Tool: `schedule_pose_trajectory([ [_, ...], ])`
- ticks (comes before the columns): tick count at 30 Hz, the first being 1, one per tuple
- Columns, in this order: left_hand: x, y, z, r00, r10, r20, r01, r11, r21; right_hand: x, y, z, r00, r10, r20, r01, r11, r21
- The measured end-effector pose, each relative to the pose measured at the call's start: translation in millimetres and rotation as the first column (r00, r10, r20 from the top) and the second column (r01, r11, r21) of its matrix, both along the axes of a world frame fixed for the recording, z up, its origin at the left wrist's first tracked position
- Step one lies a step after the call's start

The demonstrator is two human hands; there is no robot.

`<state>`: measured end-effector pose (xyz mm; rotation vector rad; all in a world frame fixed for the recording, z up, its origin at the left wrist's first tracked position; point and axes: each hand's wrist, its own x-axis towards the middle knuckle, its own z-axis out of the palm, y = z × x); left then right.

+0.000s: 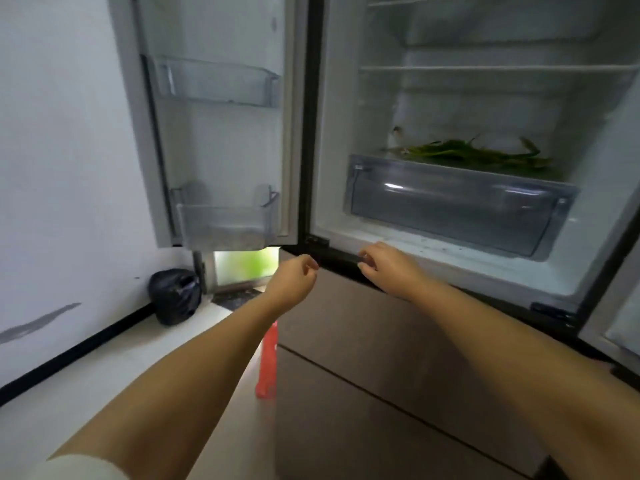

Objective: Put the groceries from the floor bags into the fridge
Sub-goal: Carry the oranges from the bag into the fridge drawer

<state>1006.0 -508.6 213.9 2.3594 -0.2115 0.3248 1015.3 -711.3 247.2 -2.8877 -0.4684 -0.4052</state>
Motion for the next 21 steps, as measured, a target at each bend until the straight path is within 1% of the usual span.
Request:
schedule_pose_trajectory([
  [3,-39,59,-25,0.992,0.113,-0.054,-0.114,0.993,-0.011,-23,51,-20,0.996,0.072,-0.051,-0.073,0.997,-0.019],
  [6,-88,125,-42,0.976,0.208,-0.07,-0.21,0.977,-0.022,-49,113,-38,0.984,0.167,-0.063,-0.17,0.984,-0.049],
  [8,-128,173,-53,0.959,0.271,-0.088,-0.274,0.962,-0.017,-71,161,-47,0.968,0.24,-0.076,-0.244,0.968,-0.056],
  [12,-225,282,-81,0.901,0.404,-0.16,-0.405,0.914,0.033,-123,272,-75,0.922,0.365,-0.131,-0.37,0.929,-0.018],
  [16,-336,397,-104,0.803,0.556,-0.214,-0.554,0.829,0.074,-189,397,-117,0.847,0.487,-0.211,-0.496,0.868,0.013],
  [19,-414,473,-119,0.684,0.673,-0.282,-0.683,0.726,0.079,-246,488,-144,0.77,0.576,-0.275,-0.592,0.805,0.029],
  [21,-459,517,-131,0.608,0.722,-0.33,-0.744,0.663,0.082,-278,542,-158,0.707,0.631,-0.32,-0.662,0.749,0.013],
])
